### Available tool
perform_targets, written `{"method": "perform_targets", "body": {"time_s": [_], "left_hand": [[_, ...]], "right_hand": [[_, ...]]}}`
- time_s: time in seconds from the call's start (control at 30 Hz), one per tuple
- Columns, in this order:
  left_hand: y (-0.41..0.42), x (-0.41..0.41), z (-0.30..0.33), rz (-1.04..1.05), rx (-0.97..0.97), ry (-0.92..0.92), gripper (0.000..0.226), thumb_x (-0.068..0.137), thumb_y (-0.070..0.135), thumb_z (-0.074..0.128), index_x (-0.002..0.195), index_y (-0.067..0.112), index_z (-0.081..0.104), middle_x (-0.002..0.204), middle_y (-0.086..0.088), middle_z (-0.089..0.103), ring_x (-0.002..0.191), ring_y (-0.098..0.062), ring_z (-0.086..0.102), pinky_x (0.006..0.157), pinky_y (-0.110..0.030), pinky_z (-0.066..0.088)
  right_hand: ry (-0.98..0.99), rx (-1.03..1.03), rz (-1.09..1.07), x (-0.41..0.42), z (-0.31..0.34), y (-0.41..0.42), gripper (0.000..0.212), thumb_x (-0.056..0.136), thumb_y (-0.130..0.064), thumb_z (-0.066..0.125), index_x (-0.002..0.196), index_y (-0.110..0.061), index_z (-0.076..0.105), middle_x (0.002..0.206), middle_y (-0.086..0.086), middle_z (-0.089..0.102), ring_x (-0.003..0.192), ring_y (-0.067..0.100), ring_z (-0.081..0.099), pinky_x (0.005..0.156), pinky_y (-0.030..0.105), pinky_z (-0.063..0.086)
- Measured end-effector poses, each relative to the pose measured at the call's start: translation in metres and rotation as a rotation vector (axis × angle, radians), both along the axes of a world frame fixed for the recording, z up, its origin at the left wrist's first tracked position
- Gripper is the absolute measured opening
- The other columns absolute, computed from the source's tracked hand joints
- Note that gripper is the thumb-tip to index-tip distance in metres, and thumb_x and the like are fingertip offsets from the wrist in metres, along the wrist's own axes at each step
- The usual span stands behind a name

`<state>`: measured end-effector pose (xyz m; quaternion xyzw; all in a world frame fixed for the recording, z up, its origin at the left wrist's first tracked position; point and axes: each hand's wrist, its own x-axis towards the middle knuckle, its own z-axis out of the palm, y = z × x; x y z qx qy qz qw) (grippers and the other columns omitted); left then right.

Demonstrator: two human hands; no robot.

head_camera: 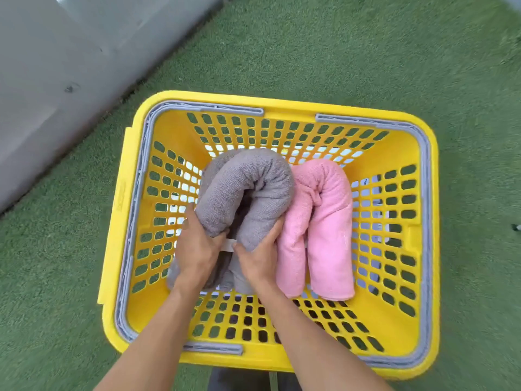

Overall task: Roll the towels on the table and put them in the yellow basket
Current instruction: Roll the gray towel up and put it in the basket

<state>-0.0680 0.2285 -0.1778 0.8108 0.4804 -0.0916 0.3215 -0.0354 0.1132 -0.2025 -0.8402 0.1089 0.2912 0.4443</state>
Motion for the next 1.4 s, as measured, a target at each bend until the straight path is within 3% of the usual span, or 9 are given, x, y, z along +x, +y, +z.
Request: {"method": "perform_targets", "body": {"time_s": [0.17, 0.27, 0.37, 0.6, 0.77, 0.9, 1.03, 1.2, 1.4], "left_hand": [[0.005, -0.001, -0.014, 0.067, 0.013, -0.019, 0.077, 0.071, 0.046, 0.072, 0.13, 0.024, 0.029, 0.107, -0.009, 0.065, 0.09, -0.035, 0.065, 0.071, -0.045, 0.054], [0.013, -0.001, -0.016, 0.098, 0.014, -0.05, 0.063, 0.072, 0.045, 0.071, 0.118, 0.025, 0.033, 0.097, -0.005, 0.067, 0.082, -0.032, 0.065, 0.066, -0.044, 0.055], [0.016, -0.001, -0.011, 0.084, -0.003, -0.056, 0.054, 0.073, 0.037, 0.068, 0.113, 0.021, 0.035, 0.096, -0.006, 0.066, 0.079, -0.032, 0.063, 0.064, -0.043, 0.054], [0.02, -0.001, -0.009, 0.076, -0.067, -0.065, 0.051, 0.073, 0.036, 0.071, 0.106, 0.021, 0.035, 0.092, -0.002, 0.061, 0.071, -0.027, 0.056, 0.059, -0.034, 0.044], [0.018, -0.005, -0.013, 0.073, -0.069, -0.102, 0.052, 0.071, 0.032, 0.07, 0.107, 0.021, 0.035, 0.092, 0.001, 0.057, 0.074, -0.027, 0.054, 0.063, -0.035, 0.046], [0.019, -0.005, -0.002, 0.067, -0.047, -0.089, 0.052, 0.071, 0.026, 0.069, 0.11, 0.016, 0.038, 0.091, -0.001, 0.056, 0.073, -0.027, 0.053, 0.059, -0.033, 0.042], [0.018, -0.005, 0.024, 0.066, 0.02, -0.114, 0.041, 0.078, 0.027, 0.064, 0.11, 0.016, 0.041, 0.089, -0.004, 0.056, 0.076, -0.032, 0.055, 0.059, -0.034, 0.041], [-0.008, -0.005, 0.062, 0.09, 0.037, -0.216, 0.039, 0.077, 0.031, 0.066, 0.106, 0.019, 0.044, 0.091, -0.003, 0.059, 0.078, -0.027, 0.057, 0.061, -0.036, 0.048], [-0.103, 0.031, 0.06, 0.129, -0.341, -0.393, 0.037, 0.078, 0.028, 0.069, 0.105, 0.021, 0.044, 0.102, 0.0, 0.058, 0.092, -0.017, 0.057, 0.07, -0.025, 0.045]], "right_hand": [[-0.075, -0.433, -0.033, -0.006, -0.008, 0.033, 0.133, 0.061, -0.047, 0.081, 0.15, -0.024, -0.015, 0.141, 0.021, 0.04, 0.128, 0.039, 0.041, 0.099, 0.048, 0.042], [-0.098, -0.523, -0.035, -0.002, -0.005, 0.041, 0.124, 0.066, -0.033, 0.081, 0.152, -0.015, -0.007, 0.142, 0.017, 0.042, 0.127, 0.036, 0.044, 0.098, 0.045, 0.041], [-0.176, -0.463, -0.04, 0.001, -0.005, 0.035, 0.117, 0.065, -0.022, 0.078, 0.151, -0.011, -0.001, 0.128, 0.023, 0.056, 0.11, 0.039, 0.057, 0.086, 0.043, 0.047], [-0.022, -0.25, -0.175, -0.003, -0.007, 0.046, 0.118, 0.074, -0.035, 0.071, 0.147, -0.03, -0.021, 0.107, 0.02, 0.067, 0.094, 0.042, 0.064, 0.07, 0.042, 0.047], [-0.025, -0.324, -0.192, 0.004, -0.024, 0.043, 0.102, 0.079, -0.028, 0.069, 0.151, -0.022, -0.004, 0.096, 0.024, 0.069, 0.089, 0.043, 0.064, 0.063, 0.037, 0.037], [-0.083, -0.306, -0.156, 0.004, -0.003, 0.034, 0.094, 0.078, -0.036, 0.07, 0.148, -0.025, 0.009, 0.1, 0.023, 0.069, 0.091, 0.043, 0.063, 0.065, 0.038, 0.041], [-0.223, -0.191, -0.102, 0.012, 0.039, 0.002, 0.096, 0.066, -0.027, 0.075, 0.145, -0.033, 0.021, 0.124, 0.005, 0.062, 0.103, 0.028, 0.061, 0.074, 0.026, 0.044], [-0.258, -0.229, 0.033, 0.023, 0.08, -0.064, 0.085, 0.073, -0.037, 0.079, 0.142, -0.034, 0.029, 0.13, -0.002, 0.055, 0.11, 0.023, 0.058, 0.081, 0.035, 0.053], [-0.356, -0.319, -0.049, 0.05, 0.105, -0.121, 0.092, 0.073, -0.034, 0.08, 0.145, -0.034, 0.023, 0.135, 0.004, 0.053, 0.114, 0.03, 0.056, 0.085, 0.046, 0.052]]}}
